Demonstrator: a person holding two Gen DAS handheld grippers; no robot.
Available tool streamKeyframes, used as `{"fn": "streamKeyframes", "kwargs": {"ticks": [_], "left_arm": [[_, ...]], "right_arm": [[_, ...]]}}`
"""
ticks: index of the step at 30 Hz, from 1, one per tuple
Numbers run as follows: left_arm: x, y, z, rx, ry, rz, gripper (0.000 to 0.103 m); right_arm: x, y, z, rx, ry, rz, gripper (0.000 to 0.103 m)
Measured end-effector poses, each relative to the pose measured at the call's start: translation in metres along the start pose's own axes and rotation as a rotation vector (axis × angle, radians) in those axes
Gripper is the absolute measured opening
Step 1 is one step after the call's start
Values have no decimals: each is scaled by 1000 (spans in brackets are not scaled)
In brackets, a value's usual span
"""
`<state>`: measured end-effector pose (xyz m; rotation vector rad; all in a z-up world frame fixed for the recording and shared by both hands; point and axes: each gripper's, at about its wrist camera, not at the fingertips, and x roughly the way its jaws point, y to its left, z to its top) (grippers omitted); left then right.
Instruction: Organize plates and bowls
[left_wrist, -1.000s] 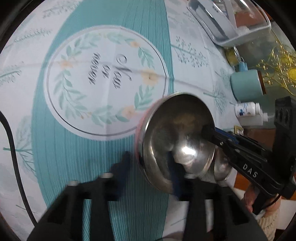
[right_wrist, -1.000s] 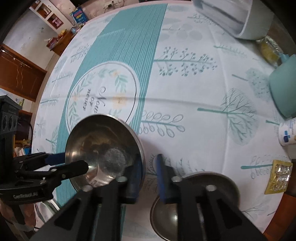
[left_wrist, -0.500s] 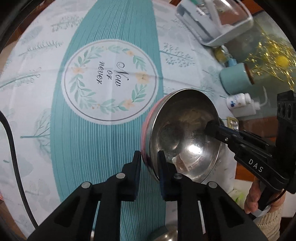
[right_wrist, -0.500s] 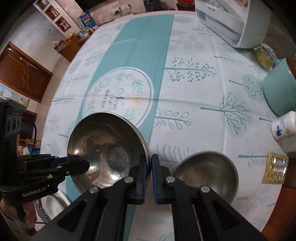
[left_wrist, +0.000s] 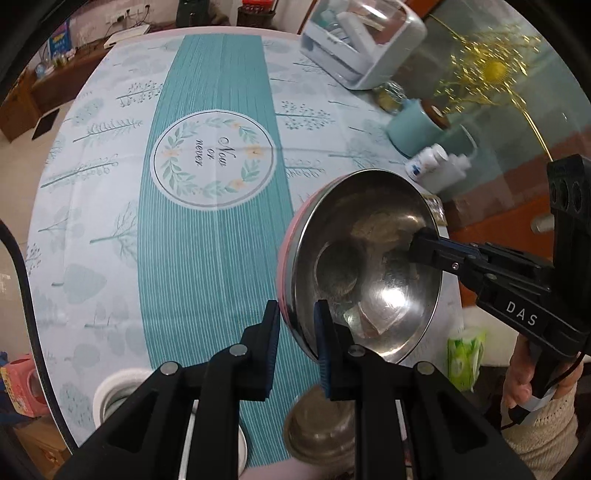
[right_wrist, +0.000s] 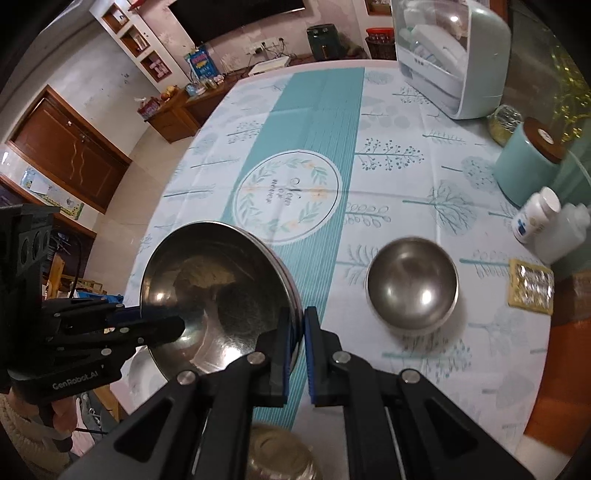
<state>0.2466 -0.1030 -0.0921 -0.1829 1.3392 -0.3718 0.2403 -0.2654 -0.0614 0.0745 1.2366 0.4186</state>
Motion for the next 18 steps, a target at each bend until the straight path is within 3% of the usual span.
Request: {"fn": "streamKeyframes", "kwargs": {"ticks": [9, 18], "left_arm": [[-6, -32, -80, 36, 22, 15, 16], [24, -36, -155, 7, 52, 7, 18]], "right_arm": [[-35, 14, -80, -20, -11, 13, 8], [-18, 9, -156, -9, 65, 32, 9]]}}
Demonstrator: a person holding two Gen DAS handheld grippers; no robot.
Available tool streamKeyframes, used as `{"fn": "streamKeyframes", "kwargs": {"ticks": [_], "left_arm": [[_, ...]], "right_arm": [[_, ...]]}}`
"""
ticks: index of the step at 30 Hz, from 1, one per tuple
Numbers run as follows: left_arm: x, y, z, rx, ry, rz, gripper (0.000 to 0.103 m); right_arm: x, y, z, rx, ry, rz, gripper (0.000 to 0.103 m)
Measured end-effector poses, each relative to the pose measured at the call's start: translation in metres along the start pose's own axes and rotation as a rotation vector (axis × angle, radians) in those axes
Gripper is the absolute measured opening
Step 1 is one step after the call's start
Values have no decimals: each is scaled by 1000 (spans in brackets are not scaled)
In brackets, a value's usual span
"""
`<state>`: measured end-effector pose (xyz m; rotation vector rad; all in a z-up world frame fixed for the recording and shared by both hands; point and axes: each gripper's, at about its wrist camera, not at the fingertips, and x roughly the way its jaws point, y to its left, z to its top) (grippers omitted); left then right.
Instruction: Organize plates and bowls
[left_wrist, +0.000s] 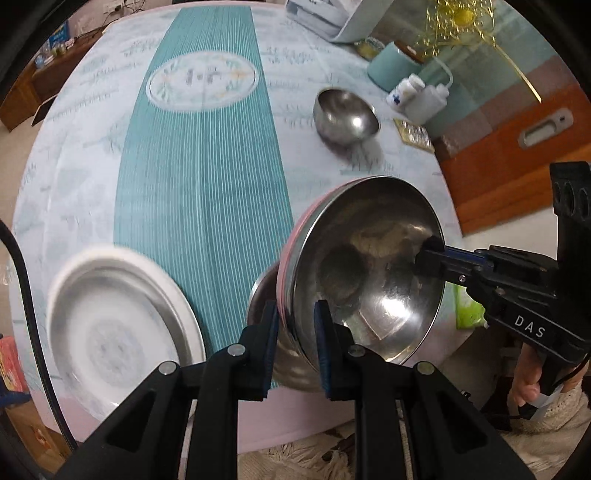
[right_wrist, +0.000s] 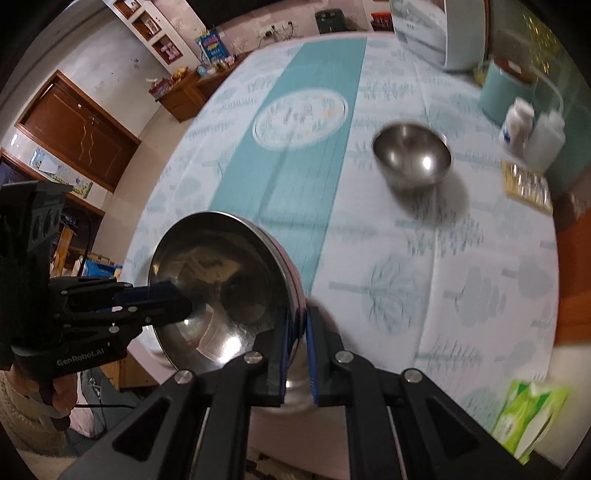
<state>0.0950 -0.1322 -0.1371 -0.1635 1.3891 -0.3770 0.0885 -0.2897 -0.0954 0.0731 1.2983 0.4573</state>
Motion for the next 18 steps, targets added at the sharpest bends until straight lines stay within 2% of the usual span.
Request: {"fn": "streamKeyframes", "kwargs": {"ticks": [5, 9, 15, 18], "left_arm": [[36, 1, -31, -29, 46, 14, 19], [56, 6, -48, -69, 79, 2, 19], [58, 14, -55, -118, 55, -20, 21], [56, 16, -53, -107, 44, 0, 22]], "right_arm": [[28, -8, -36, 41, 75, 6, 9], [41, -9, -54, 58, 101, -12, 9], [46, -8, -60, 69, 92, -20, 9], [49, -8, -59, 75, 96, -19, 9]]}}
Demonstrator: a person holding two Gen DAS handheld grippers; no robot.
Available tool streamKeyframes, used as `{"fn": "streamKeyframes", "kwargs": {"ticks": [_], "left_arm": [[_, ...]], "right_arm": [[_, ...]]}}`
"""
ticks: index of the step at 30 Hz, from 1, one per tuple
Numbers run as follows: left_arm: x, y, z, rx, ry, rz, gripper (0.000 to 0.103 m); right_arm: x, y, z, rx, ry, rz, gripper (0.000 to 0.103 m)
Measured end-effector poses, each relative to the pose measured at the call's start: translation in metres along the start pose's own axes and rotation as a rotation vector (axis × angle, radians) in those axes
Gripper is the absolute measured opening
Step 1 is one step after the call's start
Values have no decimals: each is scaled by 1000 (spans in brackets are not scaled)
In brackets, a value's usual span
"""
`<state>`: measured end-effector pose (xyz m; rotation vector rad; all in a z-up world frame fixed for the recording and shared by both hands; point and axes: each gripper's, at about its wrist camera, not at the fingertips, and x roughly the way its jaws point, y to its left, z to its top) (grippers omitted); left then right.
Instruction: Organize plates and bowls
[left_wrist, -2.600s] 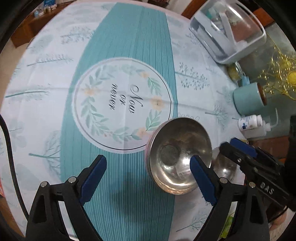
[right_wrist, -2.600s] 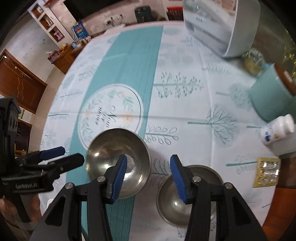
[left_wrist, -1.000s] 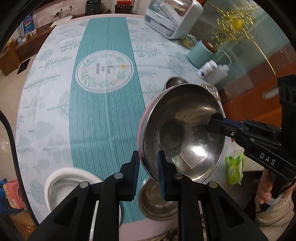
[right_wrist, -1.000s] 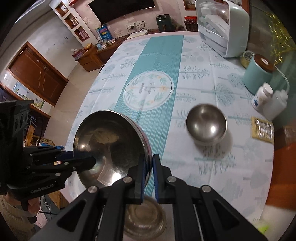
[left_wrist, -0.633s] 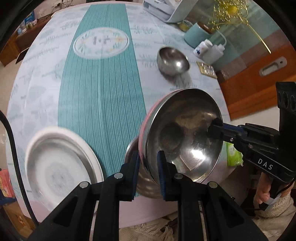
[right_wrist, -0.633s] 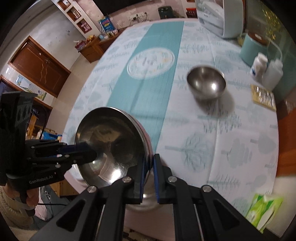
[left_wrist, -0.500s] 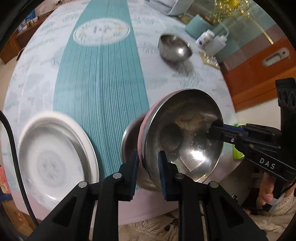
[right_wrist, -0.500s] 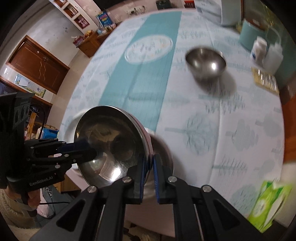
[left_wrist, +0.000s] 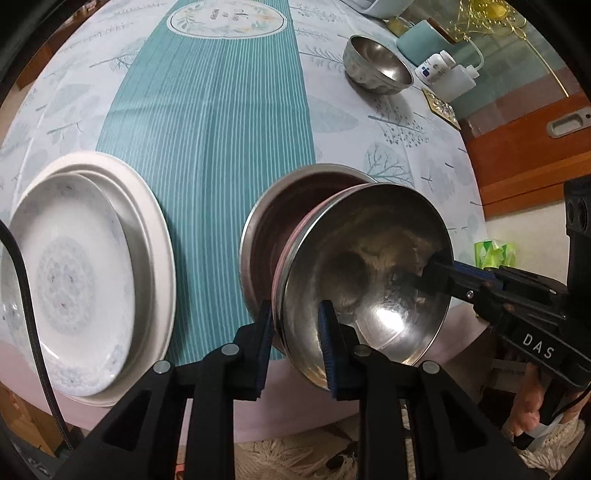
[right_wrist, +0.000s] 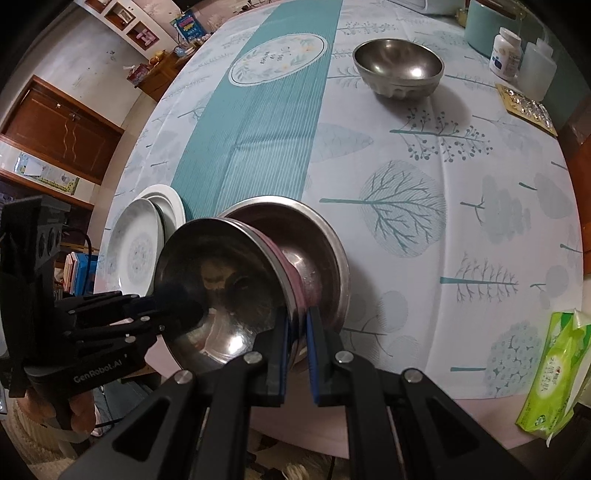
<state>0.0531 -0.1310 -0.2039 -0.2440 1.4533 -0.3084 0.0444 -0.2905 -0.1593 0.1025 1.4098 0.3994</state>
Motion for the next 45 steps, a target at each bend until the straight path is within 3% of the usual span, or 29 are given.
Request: {"fn": "streamKeyframes", "kwargs": {"ticks": [7, 9, 11, 18, 21, 24, 34, 45], "left_arm": [[6, -10, 12, 37, -14, 30, 25], [9, -13, 15, 50, -9, 31, 29], [11, -17, 17, 59, -8, 32, 41], [10, -22, 20, 89, -33, 43, 52], [7, -22, 22, 87, -50, 48, 60], [3, -20, 24, 74, -60, 45, 61], [-9, -21, 26, 82, -86, 70, 71], [-27, -36, 29, 135, -122, 106, 72]], "right_arm": [[5, -2, 4, 14, -1, -22, 9], [6, -4, 7, 22, -1, -27, 9], [5, -7, 8, 31, 0, -26, 9], [15, -8, 11, 25, 15, -74, 12], [14, -11, 12, 40, 5, -72, 20], [9, -11, 14, 38, -25, -87, 29], [0, 0, 15, 5, -67, -92, 29], [-19, 6, 16, -2, -117, -62, 29]]}}
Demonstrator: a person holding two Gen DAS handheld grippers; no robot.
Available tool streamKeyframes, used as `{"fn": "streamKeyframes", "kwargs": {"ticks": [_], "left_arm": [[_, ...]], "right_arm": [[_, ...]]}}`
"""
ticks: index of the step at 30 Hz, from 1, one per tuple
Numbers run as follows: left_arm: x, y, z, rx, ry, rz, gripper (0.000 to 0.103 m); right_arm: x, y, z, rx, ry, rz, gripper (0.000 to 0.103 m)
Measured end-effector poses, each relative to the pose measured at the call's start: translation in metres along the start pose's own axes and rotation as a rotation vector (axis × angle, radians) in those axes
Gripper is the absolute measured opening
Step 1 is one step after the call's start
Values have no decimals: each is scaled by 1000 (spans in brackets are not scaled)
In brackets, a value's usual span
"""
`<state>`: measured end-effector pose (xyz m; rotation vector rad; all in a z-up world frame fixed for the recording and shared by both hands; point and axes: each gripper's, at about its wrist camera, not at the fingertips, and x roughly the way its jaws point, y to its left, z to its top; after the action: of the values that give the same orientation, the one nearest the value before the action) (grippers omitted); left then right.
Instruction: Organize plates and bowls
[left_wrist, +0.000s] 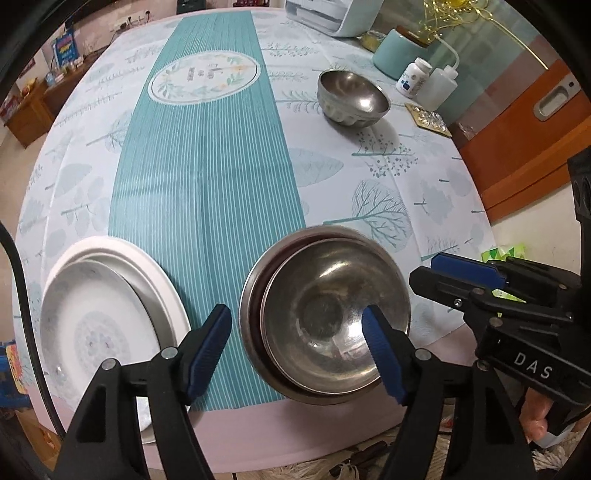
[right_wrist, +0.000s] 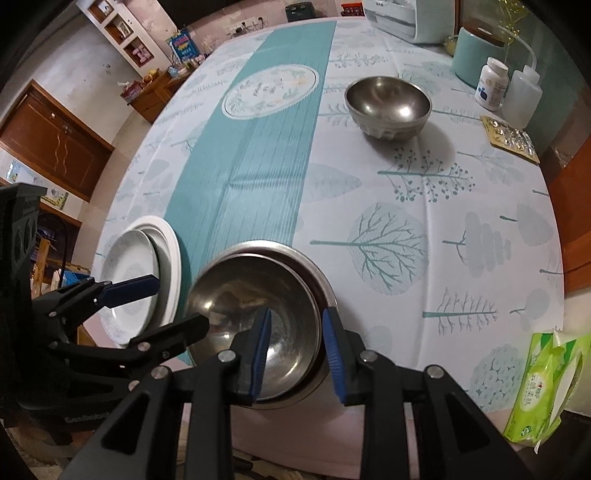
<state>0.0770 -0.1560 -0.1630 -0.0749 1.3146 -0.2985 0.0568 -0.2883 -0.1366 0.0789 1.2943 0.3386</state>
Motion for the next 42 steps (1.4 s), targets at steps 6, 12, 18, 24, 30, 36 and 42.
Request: {"fn": "streamKeyframes", "kwargs": {"ticks": [6, 12, 18, 24, 30, 36, 42], "left_arm": [[-16, -1, 14, 13, -46, 8, 72], [-35, 3, 34, 5, -99, -1, 73], [-46, 3, 58, 35, -135, 10, 74], [-50, 1, 93, 58, -166, 3, 74], [-46, -13, 137, 115, -208, -12, 75], [-22, -27, 183, 165, -230, -8, 75], [28, -30, 225, 185, -154, 17, 75]], "right_arm": [[-14, -7, 7, 23, -38, 8, 29], [-28, -16, 18, 48, -76, 10, 29], [-40, -25, 34, 68, -117, 4, 29], [-48, -37, 56, 88, -153, -18, 29], [-51, -50, 84, 113, -196, -70, 29], [-48, -66, 109, 134, -216, -119, 29], [-37, -84, 132, 157, -211, -158, 29]]}}
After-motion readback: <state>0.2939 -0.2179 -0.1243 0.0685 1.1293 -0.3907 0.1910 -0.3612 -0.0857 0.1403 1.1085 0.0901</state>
